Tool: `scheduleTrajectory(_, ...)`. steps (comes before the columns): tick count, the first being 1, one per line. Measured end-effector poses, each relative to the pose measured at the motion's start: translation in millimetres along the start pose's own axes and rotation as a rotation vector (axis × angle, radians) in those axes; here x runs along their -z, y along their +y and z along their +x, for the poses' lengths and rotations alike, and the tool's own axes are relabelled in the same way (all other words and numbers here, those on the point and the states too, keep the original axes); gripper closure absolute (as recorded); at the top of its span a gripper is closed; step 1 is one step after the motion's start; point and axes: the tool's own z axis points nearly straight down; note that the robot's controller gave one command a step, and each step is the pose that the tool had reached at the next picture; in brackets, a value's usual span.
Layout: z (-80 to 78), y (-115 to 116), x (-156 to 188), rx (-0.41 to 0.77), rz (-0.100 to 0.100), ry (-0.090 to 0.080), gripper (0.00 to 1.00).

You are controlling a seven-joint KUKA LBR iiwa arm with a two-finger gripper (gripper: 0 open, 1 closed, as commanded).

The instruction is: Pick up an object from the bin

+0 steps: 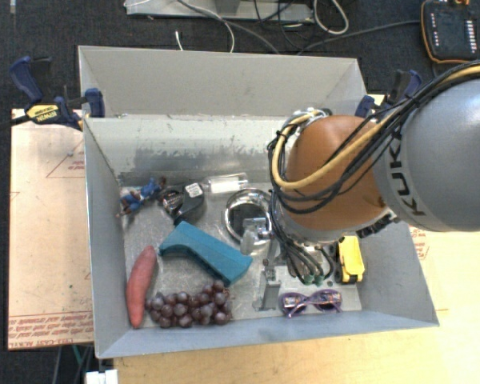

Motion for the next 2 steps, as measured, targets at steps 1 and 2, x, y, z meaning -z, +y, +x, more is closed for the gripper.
scheduleTrajectory(1, -1.7, -1, 4, -0.004, -0.001, -0.008, 0.0)
scheduleTrajectory(2, -11.6, 77, -124, 0.028, -0.005, -0.013, 0.0)
